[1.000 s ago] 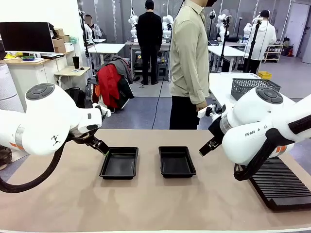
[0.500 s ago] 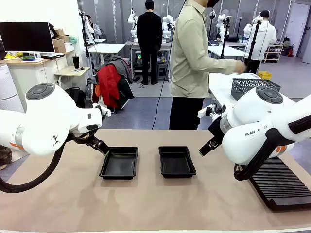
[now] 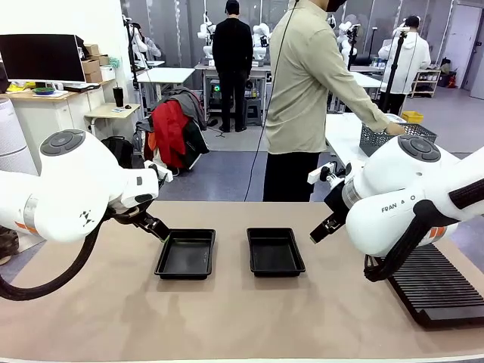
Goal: Inspect and transfer BCBs to ESD trays.
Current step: Pick up the Blank PCB from the PCB Rack and place it in the left ESD tray.
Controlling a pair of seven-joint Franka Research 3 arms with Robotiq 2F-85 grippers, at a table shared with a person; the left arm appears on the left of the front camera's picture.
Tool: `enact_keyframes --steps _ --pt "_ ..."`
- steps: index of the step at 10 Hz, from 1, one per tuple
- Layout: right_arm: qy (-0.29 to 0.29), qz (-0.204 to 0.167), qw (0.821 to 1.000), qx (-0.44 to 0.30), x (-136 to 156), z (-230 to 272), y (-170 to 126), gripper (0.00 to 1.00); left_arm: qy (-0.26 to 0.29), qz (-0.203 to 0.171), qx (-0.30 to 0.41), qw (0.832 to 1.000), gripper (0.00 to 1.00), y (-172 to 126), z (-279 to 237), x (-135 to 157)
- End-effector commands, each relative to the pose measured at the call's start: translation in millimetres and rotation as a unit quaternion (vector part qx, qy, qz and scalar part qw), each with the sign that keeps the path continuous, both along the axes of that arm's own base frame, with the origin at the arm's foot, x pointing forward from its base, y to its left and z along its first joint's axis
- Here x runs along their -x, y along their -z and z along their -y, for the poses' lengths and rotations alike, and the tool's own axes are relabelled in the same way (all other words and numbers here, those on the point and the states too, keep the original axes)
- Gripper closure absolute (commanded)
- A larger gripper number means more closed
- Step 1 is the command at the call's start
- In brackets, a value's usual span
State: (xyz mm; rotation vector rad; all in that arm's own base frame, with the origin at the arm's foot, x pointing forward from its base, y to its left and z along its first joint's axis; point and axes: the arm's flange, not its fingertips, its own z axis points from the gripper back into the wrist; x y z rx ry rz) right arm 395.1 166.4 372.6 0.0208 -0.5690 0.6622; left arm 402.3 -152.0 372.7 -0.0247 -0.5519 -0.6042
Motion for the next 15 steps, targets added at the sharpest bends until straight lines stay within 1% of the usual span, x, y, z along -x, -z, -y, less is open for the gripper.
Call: enact_keyframes --steps 1,8,9,10,11,12,13,15 --pt "0.0 0.0 1.0 0.0 0 0 0 0.0 0.0 0.0 0.0 1.0 0.0 0 0 0" --pt "0.0 0.0 1.0 0.0 0 0 0 0.0 0.0 0.0 0.0 1.0 0.0 0 0 0" --pt "0.007 -0.016 0.999 -0.044 -3 0 -9 0.0 -0.004 -0.027 0.031 0.999 0.0 -10 -3 -2" --pt "0.021 -0.046 0.996 -0.073 -4 8 -27 0.0 -0.009 -0.049 0.057 0.997 0.0 -31 -4 3" --pt "0.033 -0.06 0.993 -0.092 1 17 -47 0.0 -0.007 -0.064 0.07 0.995 0.0 -52 -4 9" --pt "0.04 -0.068 0.99 -0.113 5 22 -66 0.0 -0.019 -0.076 0.065 0.995 0.0 -74 -7 12" --pt "0.042 -0.067 0.99 -0.12 11 31 -89 0.0 -0.028 -0.086 0.078 0.993 0.0 -94 -10 13" --pt "0.046 -0.095 0.982 -0.157 21 54 -139 0.0 -0.041 -0.131 0.117 0.984 0.0 -141 -17 18"
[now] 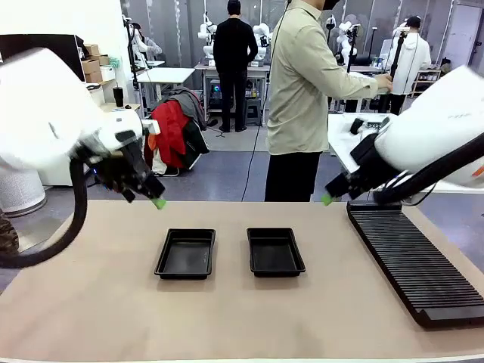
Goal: Inspect and transfer BCBs to ESD trays.
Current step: Pick up the Blank PCB from the PCB Rack and place it in the left ESD tray.
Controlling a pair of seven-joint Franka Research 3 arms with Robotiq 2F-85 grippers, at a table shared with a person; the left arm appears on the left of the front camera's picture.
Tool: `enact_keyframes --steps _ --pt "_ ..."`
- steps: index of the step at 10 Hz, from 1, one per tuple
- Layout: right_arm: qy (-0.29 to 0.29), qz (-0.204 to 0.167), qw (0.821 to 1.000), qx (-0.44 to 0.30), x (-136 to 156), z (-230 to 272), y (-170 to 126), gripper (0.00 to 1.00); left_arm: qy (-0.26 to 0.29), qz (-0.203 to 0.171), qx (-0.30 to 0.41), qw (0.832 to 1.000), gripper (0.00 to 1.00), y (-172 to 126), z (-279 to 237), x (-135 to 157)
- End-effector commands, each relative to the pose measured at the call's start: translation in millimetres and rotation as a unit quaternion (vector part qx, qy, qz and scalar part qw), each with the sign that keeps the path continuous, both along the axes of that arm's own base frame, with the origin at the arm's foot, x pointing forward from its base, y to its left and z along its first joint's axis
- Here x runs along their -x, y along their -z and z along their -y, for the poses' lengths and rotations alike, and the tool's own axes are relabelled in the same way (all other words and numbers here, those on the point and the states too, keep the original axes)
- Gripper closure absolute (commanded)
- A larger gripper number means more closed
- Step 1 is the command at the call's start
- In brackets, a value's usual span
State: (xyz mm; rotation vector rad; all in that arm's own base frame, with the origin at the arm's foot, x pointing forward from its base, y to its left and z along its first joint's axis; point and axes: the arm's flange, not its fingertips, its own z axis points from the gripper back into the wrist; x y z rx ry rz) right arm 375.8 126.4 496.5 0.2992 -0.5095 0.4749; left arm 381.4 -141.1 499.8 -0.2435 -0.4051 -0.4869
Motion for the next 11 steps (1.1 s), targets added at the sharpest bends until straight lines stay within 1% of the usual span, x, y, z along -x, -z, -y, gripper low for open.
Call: enact_keyframes --steps 1,2,3,4,5,6,7,8,9,11 --pt "-0.002 -0.038 0.998 -0.045 3 26 -37 0.0 -0.021 -0.046 0.045 0.998 0.0 -36 -9 0" --pt "0.001 -0.048 0.997 -0.065 5 39 -56 0.0 -0.033 -0.059 0.071 0.995 0.0 -57 -14 2" --pt "0.002 -0.056 0.995 -0.078 7 53 -76 0.0 -0.073 -0.061 0.095 0.991 0.0 -79 -23 7" --pt "0.01 -0.073 0.994 -0.086 9 67 -93 0.0 -0.103 -0.049 0.121 0.986 0.0 -95 -29 14" --pt "0.014 -0.103 0.989 -0.102 11 80 -107 0.0 -0.122 -0.053 0.138 0.981 0.0 -109 -34 18" --pt "0.027 -0.131 0.984 -0.12 10 93 -120 0.0 -0.133 -0.065 0.145 0.978 0.0 -122 -40 20" --pt "0.04 -0.167 0.976 -0.131 8 107 -131 0.0 -0.159 -0.078 0.154 0.972 0.0 -137 -47 24" --pt "0.051 -0.19 0.971 -0.139 5 119 -140 0.0 -0.175 -0.081 0.166 0.967 0.0 -150 -53 30" --pt "0.06 -0.202 0.967 -0.143 4 129 -149 0.0 -0.179 -0.079 0.173 0.965 0.0 -161 -56 36" --pt "0.084 -0.213 0.959 -0.168 2 153 -165 0.0 -0.151 -0.105 0.176 0.967 0.0 -178 -65 41"
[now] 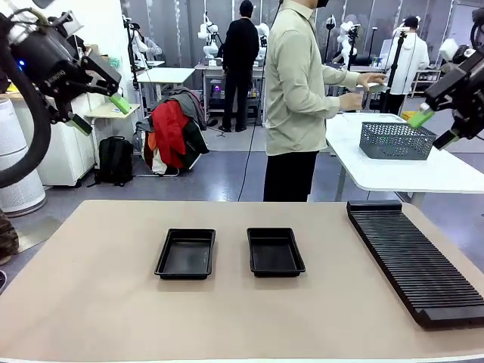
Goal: Inspect and transfer BCBs to ESD trays.
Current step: Pick up the Blank PCB from the PCB Rack and place it in the left ESD tray.
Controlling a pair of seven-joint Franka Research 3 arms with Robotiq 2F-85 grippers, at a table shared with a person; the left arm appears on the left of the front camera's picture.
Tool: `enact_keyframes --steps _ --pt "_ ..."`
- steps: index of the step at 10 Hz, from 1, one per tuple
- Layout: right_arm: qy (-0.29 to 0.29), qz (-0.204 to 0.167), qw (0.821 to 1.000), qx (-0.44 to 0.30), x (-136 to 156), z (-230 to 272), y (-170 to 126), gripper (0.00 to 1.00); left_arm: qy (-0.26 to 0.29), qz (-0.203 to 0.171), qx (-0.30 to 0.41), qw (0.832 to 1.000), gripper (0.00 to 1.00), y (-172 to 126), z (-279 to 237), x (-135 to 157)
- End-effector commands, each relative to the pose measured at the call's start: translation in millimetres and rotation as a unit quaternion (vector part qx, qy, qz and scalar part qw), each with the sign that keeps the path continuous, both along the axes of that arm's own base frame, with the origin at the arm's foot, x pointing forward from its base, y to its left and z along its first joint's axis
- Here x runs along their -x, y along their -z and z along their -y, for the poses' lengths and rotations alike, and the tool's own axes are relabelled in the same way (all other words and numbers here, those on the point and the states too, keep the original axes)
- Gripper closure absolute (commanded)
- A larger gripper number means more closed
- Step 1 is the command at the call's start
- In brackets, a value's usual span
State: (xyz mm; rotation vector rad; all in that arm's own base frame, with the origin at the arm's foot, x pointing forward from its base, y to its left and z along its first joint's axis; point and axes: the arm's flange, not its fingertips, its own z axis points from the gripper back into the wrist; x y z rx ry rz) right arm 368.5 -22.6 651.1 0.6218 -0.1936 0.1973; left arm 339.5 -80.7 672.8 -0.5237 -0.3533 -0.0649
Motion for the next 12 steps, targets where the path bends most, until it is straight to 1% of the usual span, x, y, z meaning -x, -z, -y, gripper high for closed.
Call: enact_keyframes --steps 1,3,5,8,9,10,11,12 --pt "0.035 -0.012 0.999 -0.04 -6 15 -19 0.0 0.024 -0.029 0.026 0.999 0.0 -12 -12 -3" --pt "0.053 -0.014 0.997 -0.054 -5 30 -33 0.0 0.014 -0.034 0.031 0.999 0.0 -19 -18 -5" --pt "0.063 -0.008 0.996 -0.056 -5 36 -42 0.0 0.017 -0.041 0.032 0.998 0.0 -23 -20 -4" --pt "0.07 -0.003 0.996 -0.052 -9 40 -46 0.0 0.015 -0.049 0.026 0.998 0.0 -28 -17 -2" --pt "0.071 0.004 0.996 -0.046 -8 41 -48 0.0 0.015 -0.053 0.017 0.998 0.0 -29 -16 0" --pt "0.058 0.071 0.996 -0.019 -1 30 -44 0.0 0.009 -0.043 0.021 0.999 0.0 -24 -16 -2" --pt "0.065 0.003 0.997 -0.044 -7 42 -45 0.0 0.009 -0.043 0.021 0.999 0.0 -24 -16 -2" --pt "0.065 0.003 0.997 -0.044 -7 42 -45 0.0 0.009 -0.043 0.021 0.999 0.0 -24 -16 -2"
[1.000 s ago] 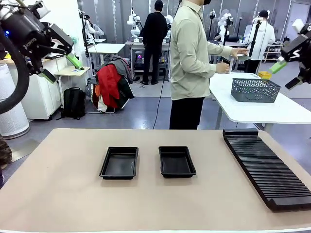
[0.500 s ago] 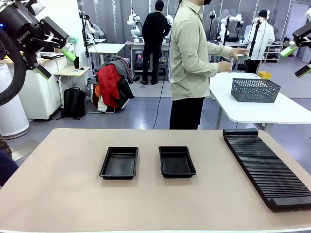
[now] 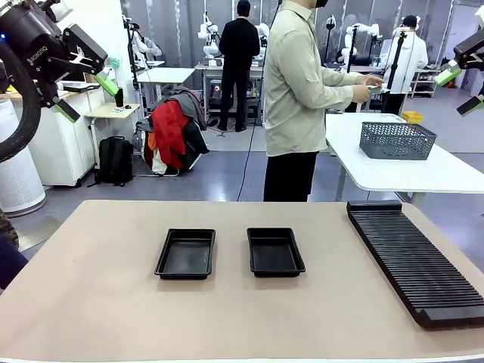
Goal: Inspect and transfer BCBs to ESD trays.
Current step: Pick up the Blank PCB from the PCB Rack and place it in the left ESD tray.
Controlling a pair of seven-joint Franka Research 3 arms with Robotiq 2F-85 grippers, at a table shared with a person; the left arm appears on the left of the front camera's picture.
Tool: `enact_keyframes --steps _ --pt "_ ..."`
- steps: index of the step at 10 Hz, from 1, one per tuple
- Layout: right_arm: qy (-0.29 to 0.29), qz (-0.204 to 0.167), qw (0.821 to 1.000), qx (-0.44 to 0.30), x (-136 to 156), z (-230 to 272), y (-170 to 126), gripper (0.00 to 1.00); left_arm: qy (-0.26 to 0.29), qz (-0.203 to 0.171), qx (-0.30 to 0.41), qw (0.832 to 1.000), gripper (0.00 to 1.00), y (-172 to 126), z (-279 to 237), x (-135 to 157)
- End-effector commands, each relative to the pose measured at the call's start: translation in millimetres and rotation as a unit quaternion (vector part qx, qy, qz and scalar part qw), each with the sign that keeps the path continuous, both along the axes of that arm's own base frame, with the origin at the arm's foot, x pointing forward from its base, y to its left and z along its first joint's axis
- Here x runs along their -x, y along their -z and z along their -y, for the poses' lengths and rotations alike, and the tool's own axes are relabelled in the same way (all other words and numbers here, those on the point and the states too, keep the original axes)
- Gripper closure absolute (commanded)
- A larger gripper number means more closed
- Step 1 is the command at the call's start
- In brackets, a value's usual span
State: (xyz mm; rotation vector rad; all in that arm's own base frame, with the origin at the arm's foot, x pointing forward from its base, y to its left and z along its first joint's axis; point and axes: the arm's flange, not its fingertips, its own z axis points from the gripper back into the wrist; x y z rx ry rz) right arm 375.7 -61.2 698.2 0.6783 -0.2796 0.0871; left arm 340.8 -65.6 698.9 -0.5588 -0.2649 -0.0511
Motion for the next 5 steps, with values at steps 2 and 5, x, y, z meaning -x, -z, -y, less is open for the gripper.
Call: enact_keyframes --steps 2,5 --pt "0.0 0.0 1.0 0.0 0 0 0 0.0 0.0 0.0 0.0 1.0 0.0 0 0 0" --pt "0.04 0.007 0.999 0.034 11 14 -16 0.0 -0.006 -0.016 -0.038 0.999 0.0 -12 13 0"
